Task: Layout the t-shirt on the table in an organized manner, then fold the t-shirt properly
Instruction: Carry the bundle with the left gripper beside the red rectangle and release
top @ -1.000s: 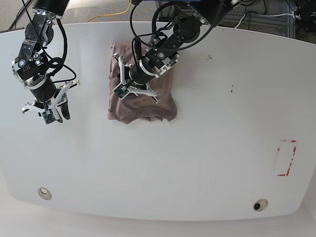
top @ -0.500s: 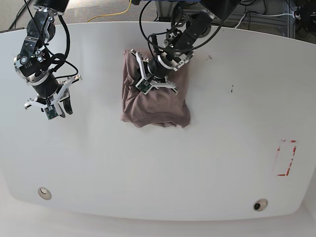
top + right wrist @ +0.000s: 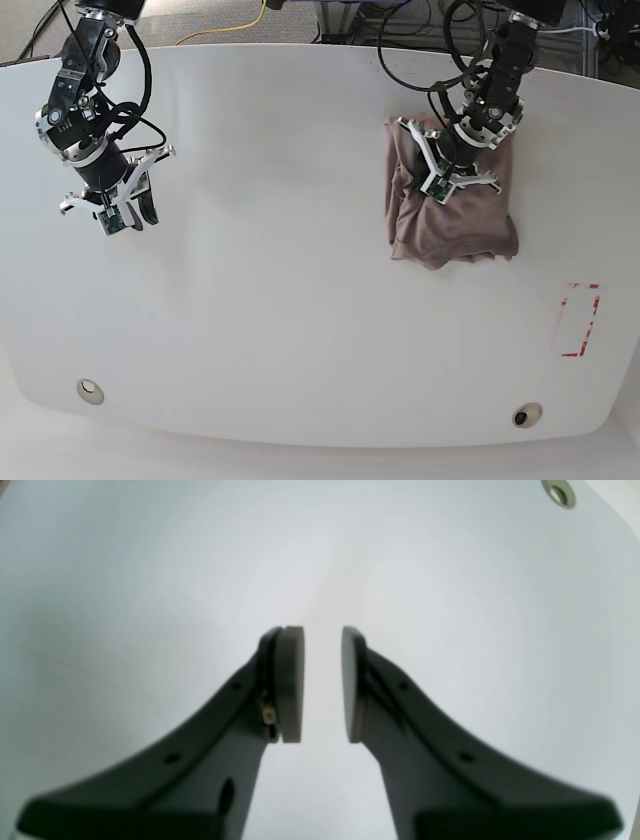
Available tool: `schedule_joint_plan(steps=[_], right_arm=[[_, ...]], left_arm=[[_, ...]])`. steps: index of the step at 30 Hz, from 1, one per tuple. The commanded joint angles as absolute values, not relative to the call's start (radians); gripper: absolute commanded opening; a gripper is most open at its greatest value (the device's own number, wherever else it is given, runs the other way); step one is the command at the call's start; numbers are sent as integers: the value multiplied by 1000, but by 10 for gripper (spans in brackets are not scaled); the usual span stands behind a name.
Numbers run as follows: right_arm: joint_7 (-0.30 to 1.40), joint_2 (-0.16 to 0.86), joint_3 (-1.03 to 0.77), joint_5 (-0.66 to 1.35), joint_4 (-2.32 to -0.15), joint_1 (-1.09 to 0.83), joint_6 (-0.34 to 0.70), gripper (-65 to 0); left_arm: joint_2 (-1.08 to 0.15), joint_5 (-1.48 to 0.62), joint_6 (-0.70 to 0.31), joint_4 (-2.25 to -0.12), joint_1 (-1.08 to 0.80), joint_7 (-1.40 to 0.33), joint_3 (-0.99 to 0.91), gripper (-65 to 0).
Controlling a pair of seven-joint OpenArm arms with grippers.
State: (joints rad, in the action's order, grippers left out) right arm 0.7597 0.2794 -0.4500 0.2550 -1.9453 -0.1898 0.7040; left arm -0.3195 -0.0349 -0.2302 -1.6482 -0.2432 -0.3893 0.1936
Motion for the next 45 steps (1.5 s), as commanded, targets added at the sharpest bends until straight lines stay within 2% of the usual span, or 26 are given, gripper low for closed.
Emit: schedule_joint_plan(steps=[1,11,17,30,39,45], right_arm=[[736,297,-455,262,-1966,-182,698,-526],[737,295,-452,262,-1969,-211,698,-526],[737,295,-452,262,-1974,-234,698,-526],[737,295,-452,263,-1977,-243,698,-526],[737,295,-450,263,-1988,-234,698,-526],[736,295,-450,263,-1988,-232,698,-526]], left_arm=[[-358,-25,-266,-1675,-282,-430,122,-607],[-394,-24,-489,-1653,-349,-430,-219,-607],[-432,-22,-590,-1598,-346,-430,-349,-607],[-541,-25,-596,-1415,-274,-424,-453,-607],[-555,-25,-596,-1403,-272,-423,-461,-610],[-555,-27,-596,-1406,-272,-423,-544,-610]])
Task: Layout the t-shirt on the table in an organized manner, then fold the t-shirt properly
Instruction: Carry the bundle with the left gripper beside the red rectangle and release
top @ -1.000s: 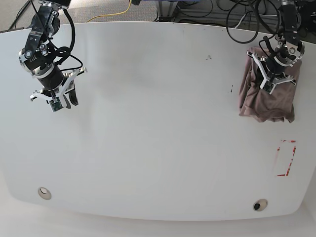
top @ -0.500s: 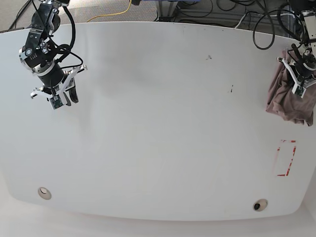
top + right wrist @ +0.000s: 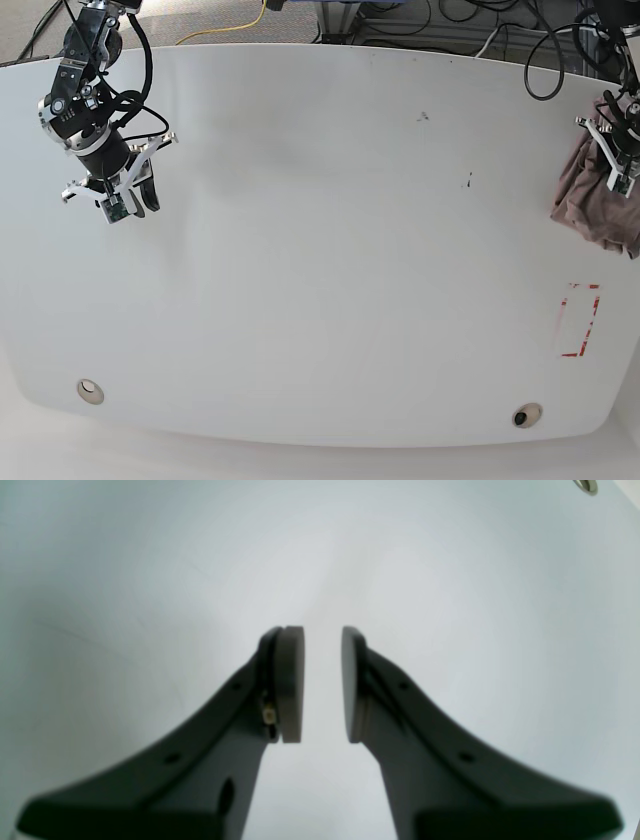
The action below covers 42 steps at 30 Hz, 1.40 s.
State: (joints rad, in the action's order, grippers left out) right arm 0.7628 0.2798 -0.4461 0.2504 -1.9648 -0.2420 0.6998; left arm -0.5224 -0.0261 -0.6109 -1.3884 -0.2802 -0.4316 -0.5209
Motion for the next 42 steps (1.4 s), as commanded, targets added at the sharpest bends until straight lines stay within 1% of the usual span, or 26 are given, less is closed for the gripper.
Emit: schedule_joint_plan(steps=[1,5,8,10,14,19,22,26,29,31,36,42], right_arm=[[736,295,-450,263,-1988,-232,698,-526],[736,294,-449,257,-1988,-219,698,-526],[723,269,-449,252,-1986,-213,698,-526],[679,251,-447,239,-1986,-211,698,-526],[541,182,-446,145,-1979,-206,698,-522],[427,102,-412,-8,-1945,-183,698,-526],[334,84,-401,-71,-1919,-186,698,-526],[225,67,-407,-102,-1860,-203,698,-526],[108,73,-407,-104,-1802,-245,698,-526],[33,87,-401,-102,-1762,-283,698,-526],[-91,99,-404,-93,-1710,-378,625,-528],[-124,94,-407,-91,-1771,-530,611,-528]], left_arm=[[-553,-30,-596,-1408,-272,-423,-549,-610],[-541,-31,-596,-1466,-265,-401,-547,-611],[-483,-30,-595,-1504,-246,-340,-547,-608],[-449,-28,-595,-1518,-228,-297,-544,-608],[-381,-28,-593,-1523,-153,-205,-499,-608],[-302,-28,-593,-1524,-117,-134,-453,-608],[-259,-25,-591,-1524,-104,-74,-407,-608],[-220,-25,-579,-1520,-101,-10,-341,-608],[-177,-24,-506,-1517,-104,19,-289,-608],[-157,-24,-463,-1518,-124,39,-254,-608],[-125,-24,-415,-1573,-199,93,-206,-608],[-85,-24,-403,-1696,-343,91,-200,-608]])
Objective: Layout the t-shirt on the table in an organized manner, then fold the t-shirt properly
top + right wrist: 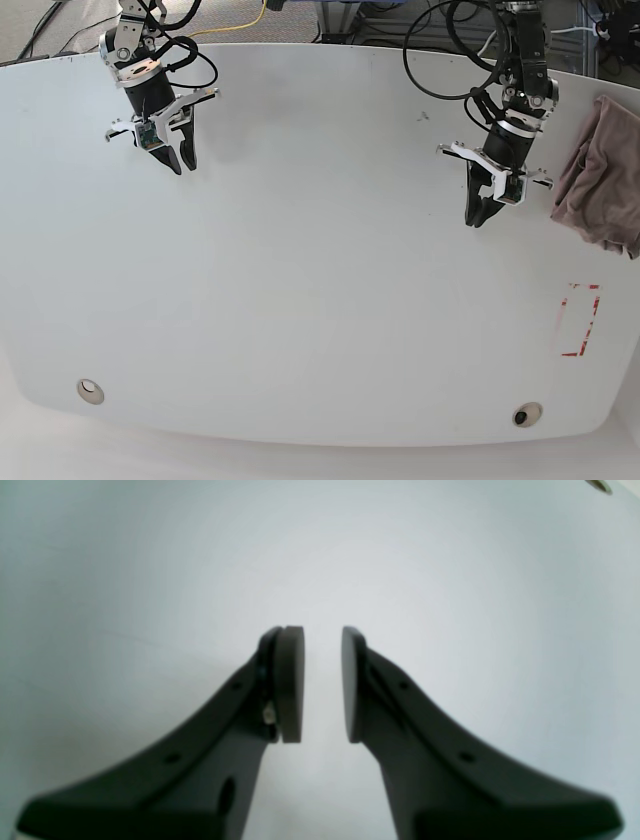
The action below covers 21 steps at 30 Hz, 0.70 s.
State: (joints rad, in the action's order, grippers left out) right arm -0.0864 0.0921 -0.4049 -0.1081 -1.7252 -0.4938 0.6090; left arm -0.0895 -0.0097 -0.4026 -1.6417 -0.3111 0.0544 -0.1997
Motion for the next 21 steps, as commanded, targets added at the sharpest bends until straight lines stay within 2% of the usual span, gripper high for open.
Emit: schedule_joint_plan(steps=[1,10,21], right_arm=[[-124,93,-407,-91,-1787,-556,611,-528],[-124,107,-407,88,-1850,-819,618,-528],[-124,114,-403,182,-1880,-1086,619,-528]], left_arm=[[-84,-24,-403,-1713,-371,90,-200,-608],[-81,-30,-404,-1860,-674,90,-200,-608],[-85,-30,-404,-1933,-1040,91,-208,-611]])
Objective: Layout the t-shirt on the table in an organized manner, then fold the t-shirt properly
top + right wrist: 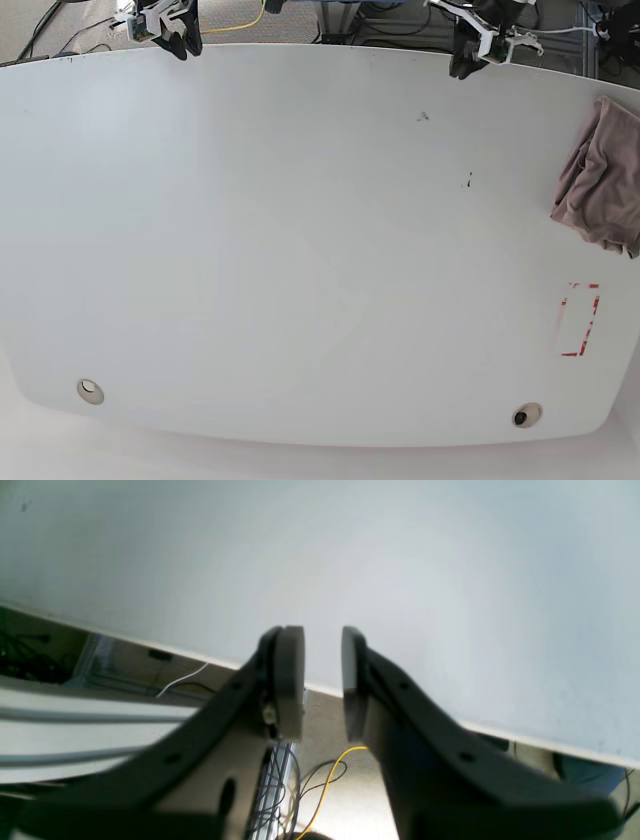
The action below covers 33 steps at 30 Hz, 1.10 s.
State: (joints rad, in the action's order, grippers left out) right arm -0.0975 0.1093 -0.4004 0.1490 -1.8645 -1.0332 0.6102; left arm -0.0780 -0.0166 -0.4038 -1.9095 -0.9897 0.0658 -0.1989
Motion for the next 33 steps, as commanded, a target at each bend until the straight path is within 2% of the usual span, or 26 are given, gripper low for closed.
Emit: schedule_joint_plan(steps=[1,7,13,23,33], right_arm=[[-124,114,-403,191,-1879,-1106,619,-528],[-107,111,-371,200,-1870,-1234,633,-528],[-105,108,-311,197,-1735,-1271,657,-528],[-108,116,-249,188,-1397,-1092,661,-528],[-108,110,-232,39,-1136,-878,659,-528]], left_arm=[[-87,-30,-404,-1933,-1061,91,-216,-611],[-87,-25,-406,-1906,-1187,88,-257,-608],[-127,-24,-406,-1782,-1211,51,-252,-608],[-148,-25,-404,-1397,-1015,47,-249,-611],[-153,-7,-403,-1099,-785,47,-216,-610]])
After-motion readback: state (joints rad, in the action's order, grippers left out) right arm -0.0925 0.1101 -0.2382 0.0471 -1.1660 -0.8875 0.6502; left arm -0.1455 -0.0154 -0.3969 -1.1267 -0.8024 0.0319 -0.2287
